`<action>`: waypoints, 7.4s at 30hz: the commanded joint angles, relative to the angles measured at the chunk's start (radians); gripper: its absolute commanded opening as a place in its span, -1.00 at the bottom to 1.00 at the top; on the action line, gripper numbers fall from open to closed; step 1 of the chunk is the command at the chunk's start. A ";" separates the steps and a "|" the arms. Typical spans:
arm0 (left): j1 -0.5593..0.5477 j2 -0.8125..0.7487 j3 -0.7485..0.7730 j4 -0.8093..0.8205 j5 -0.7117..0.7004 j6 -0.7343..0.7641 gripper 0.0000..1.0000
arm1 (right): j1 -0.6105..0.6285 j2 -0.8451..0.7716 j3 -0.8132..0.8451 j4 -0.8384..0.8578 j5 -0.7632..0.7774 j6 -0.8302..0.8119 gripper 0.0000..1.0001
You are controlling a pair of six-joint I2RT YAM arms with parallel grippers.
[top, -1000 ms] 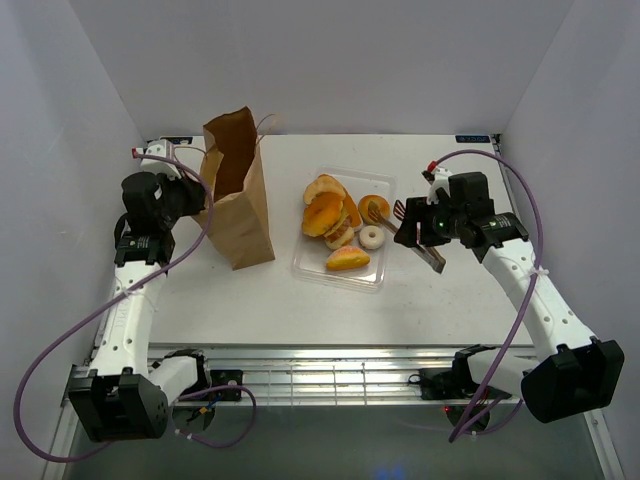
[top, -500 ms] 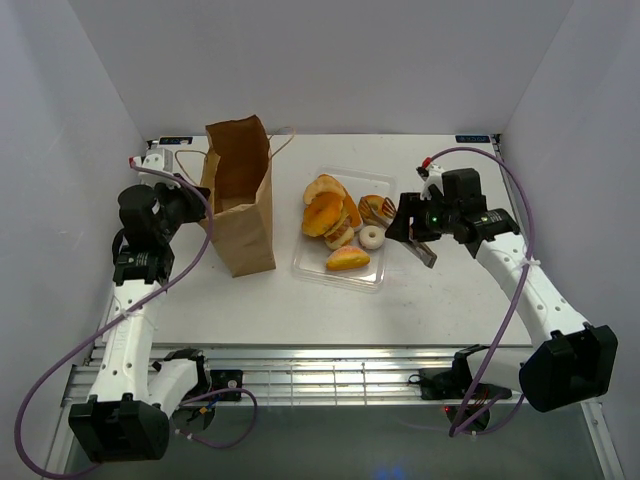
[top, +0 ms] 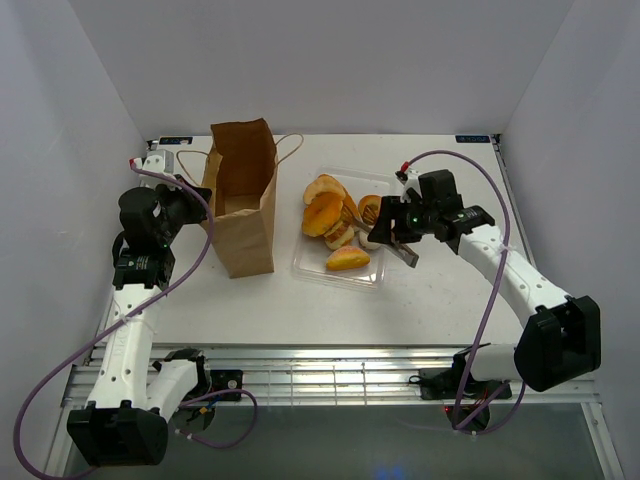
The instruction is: Place the fake bread into the paper bag
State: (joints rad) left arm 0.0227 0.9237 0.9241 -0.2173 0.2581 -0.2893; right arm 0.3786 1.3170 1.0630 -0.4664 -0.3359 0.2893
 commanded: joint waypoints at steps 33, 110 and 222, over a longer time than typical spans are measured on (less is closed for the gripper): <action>-0.006 -0.017 -0.018 0.010 -0.020 -0.001 -1.00 | 0.023 -0.021 -0.023 0.095 -0.035 0.053 -0.29; -0.104 -0.026 -0.045 0.047 -0.025 -0.007 -1.00 | 0.312 0.364 1.057 -0.115 -0.080 -0.024 -0.58; -0.133 -0.056 -0.033 0.006 -0.197 0.044 -1.00 | -0.139 0.229 0.147 0.114 0.127 -0.076 -0.47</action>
State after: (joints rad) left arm -0.1070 0.8902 0.8890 -0.2127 0.0704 -0.2550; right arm 0.2424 1.5757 1.1397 -0.3599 -0.1867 0.2104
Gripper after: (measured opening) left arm 0.016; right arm 0.350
